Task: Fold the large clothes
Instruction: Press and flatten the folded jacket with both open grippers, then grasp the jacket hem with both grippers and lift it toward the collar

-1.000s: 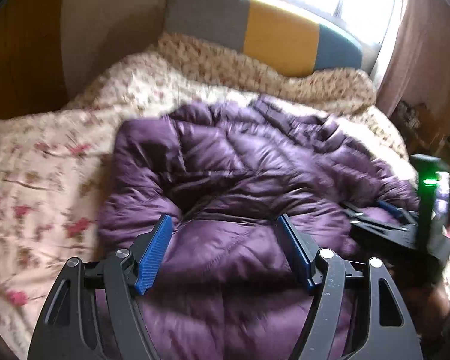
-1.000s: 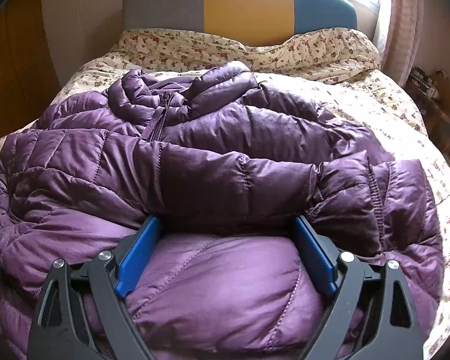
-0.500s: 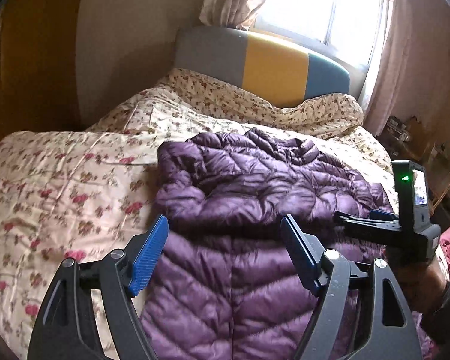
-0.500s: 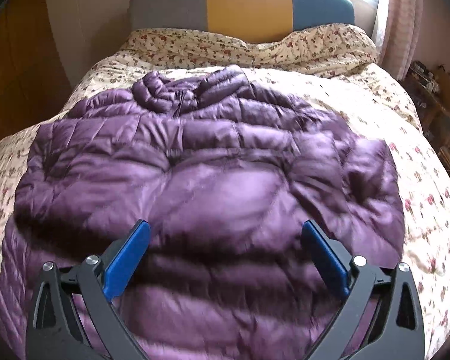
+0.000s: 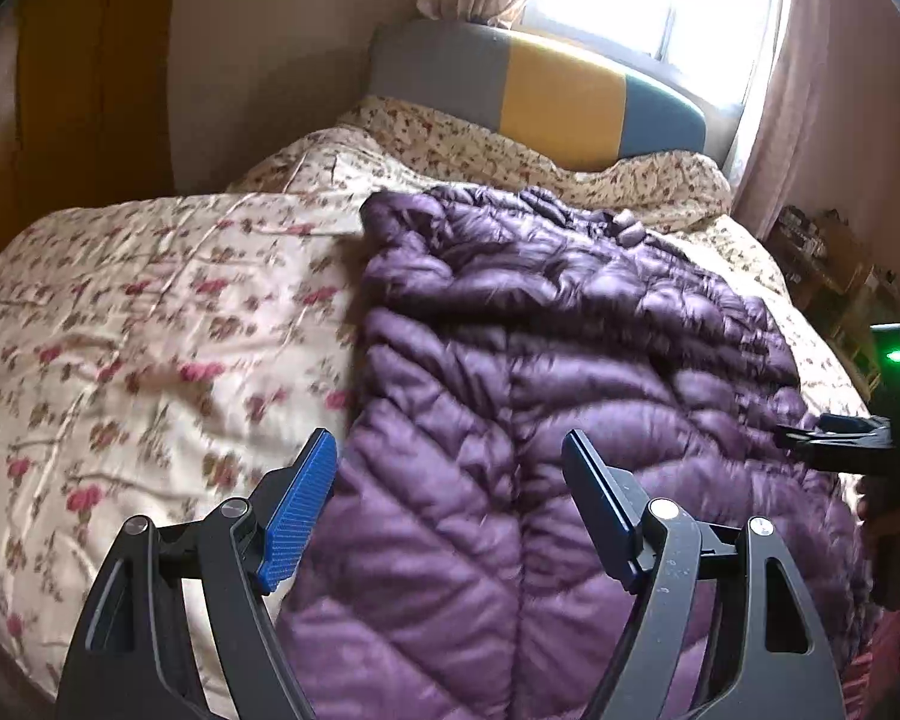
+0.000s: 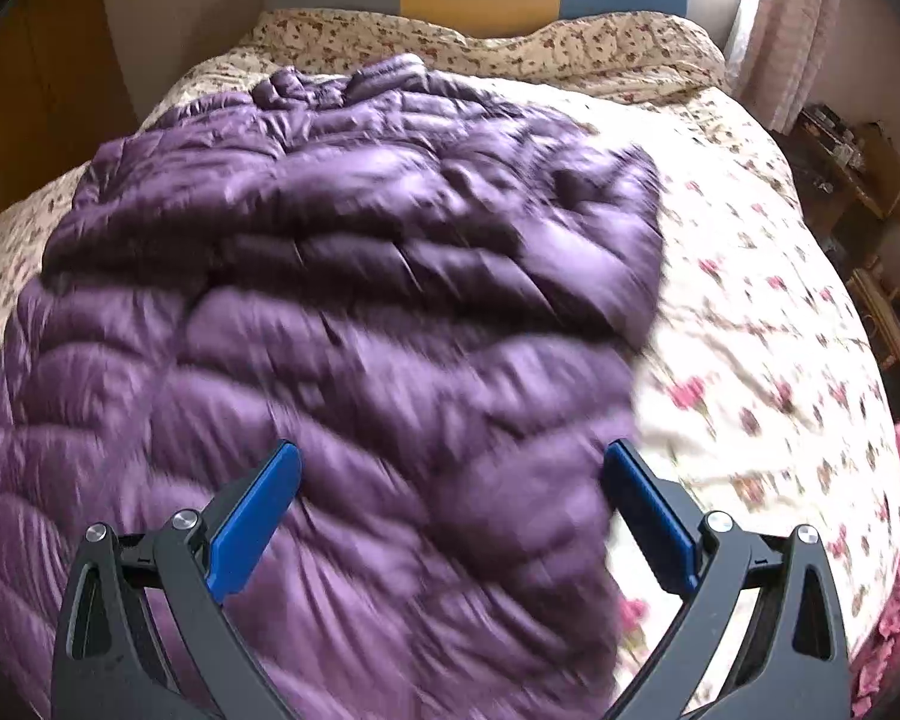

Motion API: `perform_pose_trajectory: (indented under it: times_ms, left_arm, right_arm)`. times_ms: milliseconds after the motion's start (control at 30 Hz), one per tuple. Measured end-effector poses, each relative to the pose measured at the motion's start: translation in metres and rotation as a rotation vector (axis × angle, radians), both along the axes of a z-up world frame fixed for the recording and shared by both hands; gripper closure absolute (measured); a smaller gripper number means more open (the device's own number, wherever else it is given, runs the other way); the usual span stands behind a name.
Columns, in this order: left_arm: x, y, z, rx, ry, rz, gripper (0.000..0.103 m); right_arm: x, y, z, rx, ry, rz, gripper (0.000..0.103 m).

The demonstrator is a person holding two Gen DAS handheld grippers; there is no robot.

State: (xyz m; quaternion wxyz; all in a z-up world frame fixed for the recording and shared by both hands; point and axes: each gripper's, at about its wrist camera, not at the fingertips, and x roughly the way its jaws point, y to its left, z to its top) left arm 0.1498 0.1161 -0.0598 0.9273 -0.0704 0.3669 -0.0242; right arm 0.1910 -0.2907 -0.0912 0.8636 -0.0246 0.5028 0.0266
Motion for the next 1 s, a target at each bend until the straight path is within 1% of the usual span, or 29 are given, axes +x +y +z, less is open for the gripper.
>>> perform_pose_trajectory:
  times_ms: [100, 167, 300, 333, 400, 467, 500, 533, 567, 600, 633, 667, 700, 733, 767, 800, 900, 1000]
  left_arm:
    - [-0.012, 0.005, -0.008, 0.008, 0.016, -0.003, 0.026]
    - [-0.021, 0.013, -0.015, -0.005, 0.039, -0.005, 0.026]
    - [-0.039, 0.031, -0.030, -0.062, 0.104, -0.017, 0.026]
    - [-0.046, 0.037, -0.035, -0.090, 0.121, -0.024, 0.027]
    - [-0.056, 0.043, -0.042, -0.132, 0.145, -0.036, 0.032]
    - [-0.070, 0.048, -0.050, -0.191, 0.167, -0.055, 0.034]
    - [-0.078, 0.049, -0.051, -0.197, 0.162, -0.063, 0.037]
    - [-0.083, 0.047, -0.051, -0.200, 0.161, -0.071, 0.039]
    - [-0.088, 0.047, -0.051, -0.211, 0.163, -0.079, 0.048]
    - [-0.093, 0.048, -0.050, -0.232, 0.164, -0.085, 0.059]
    - [-0.095, 0.047, -0.049, -0.238, 0.165, -0.089, 0.066]
    - [-0.098, 0.046, -0.048, -0.239, 0.164, -0.096, 0.077]
    - [-0.100, 0.046, -0.045, -0.246, 0.159, -0.104, 0.086]
    - [-0.101, 0.047, -0.041, -0.262, 0.155, -0.109, 0.088]
    - [-0.101, 0.047, -0.037, -0.272, 0.150, -0.114, 0.092]
    - [-0.102, 0.046, -0.030, -0.276, 0.132, -0.123, 0.094]
    - [-0.098, 0.044, -0.011, -0.289, 0.094, -0.152, 0.096]
    - [-0.087, 0.038, 0.012, -0.281, 0.046, -0.184, 0.097]
  right_arm:
    - [-0.025, -0.011, -0.006, 0.014, 0.033, 0.002, 0.002]
    - [-0.041, -0.016, -0.010, 0.032, 0.058, 0.017, 0.002]
    - [-0.082, -0.025, -0.017, 0.093, 0.100, 0.039, 0.004]
    - [-0.091, -0.026, -0.017, 0.107, 0.107, 0.044, 0.004]
    - [-0.108, -0.027, -0.018, 0.148, 0.125, 0.059, 0.009]
    - [-0.122, -0.027, -0.017, 0.164, 0.134, 0.079, 0.021]
    - [-0.130, -0.027, -0.016, 0.169, 0.133, 0.095, 0.025]
    - [-0.135, -0.026, -0.014, 0.178, 0.135, 0.108, 0.034]
    - [-0.140, -0.025, -0.013, 0.188, 0.139, 0.123, 0.045]
    - [-0.143, -0.024, -0.012, 0.191, 0.141, 0.133, 0.051]
    - [-0.146, -0.022, -0.010, 0.189, 0.139, 0.149, 0.063]
    - [-0.148, -0.020, -0.007, 0.186, 0.131, 0.165, 0.077]
    - [-0.145, -0.017, -0.003, 0.181, 0.122, 0.177, 0.081]
    - [-0.145, -0.014, 0.001, 0.174, 0.113, 0.186, 0.087]
    - [-0.143, -0.010, 0.007, 0.170, 0.100, 0.195, 0.091]
    - [-0.143, -0.010, 0.012, 0.167, 0.086, 0.203, 0.092]
    - [-0.139, -0.003, 0.035, 0.152, 0.024, 0.235, 0.094]
    - [-0.130, 0.000, 0.058, 0.144, -0.044, 0.254, 0.094]
